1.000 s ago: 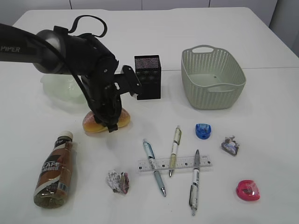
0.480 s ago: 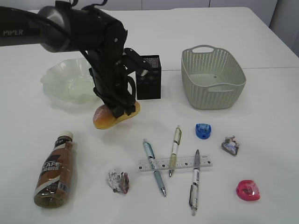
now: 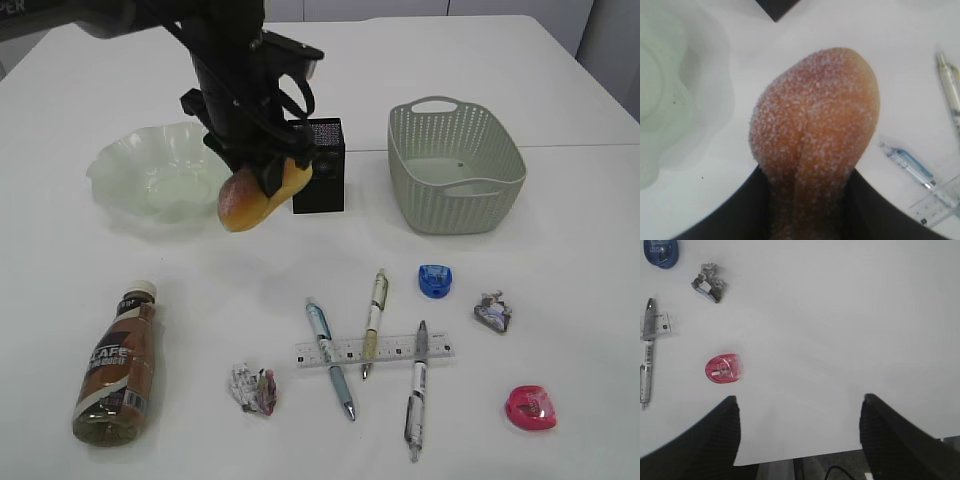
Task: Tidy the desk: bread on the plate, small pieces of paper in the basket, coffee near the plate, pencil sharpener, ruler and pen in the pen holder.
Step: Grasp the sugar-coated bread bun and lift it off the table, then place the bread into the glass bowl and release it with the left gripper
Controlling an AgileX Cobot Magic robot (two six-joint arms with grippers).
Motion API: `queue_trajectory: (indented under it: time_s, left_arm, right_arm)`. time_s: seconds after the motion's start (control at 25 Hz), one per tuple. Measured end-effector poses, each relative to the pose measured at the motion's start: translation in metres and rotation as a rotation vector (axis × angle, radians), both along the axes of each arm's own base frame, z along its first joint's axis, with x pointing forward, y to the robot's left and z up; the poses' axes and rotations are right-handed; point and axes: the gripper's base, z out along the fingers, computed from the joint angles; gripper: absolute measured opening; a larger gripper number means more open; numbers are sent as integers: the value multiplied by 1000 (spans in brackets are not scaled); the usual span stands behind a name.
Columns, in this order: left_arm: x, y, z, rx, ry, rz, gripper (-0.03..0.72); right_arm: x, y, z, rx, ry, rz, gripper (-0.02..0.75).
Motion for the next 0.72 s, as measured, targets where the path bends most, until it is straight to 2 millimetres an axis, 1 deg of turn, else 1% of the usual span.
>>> queue_trajectory:
  time_s: [0.12,0.28,0.4,0.64,0.72]
  left_arm:
    - [9,6,17,-55,-44,86,249]
    - [23,25,36,-100,-94,177,250]
    - [35,49,41,-111,-106,260,257]
    - [60,105,42,-134,-136,422,267]
    - [67,118,42,-145,-155,450,267]
  right_arm:
    - [0,0,0,0,0,0,575]
    - [0,0,0,0,0,0,575]
    - [0,0,0,0,0,0,575]
    - [0,0,0,0,0,0,575]
    - [0,0,0,0,0,0,574]
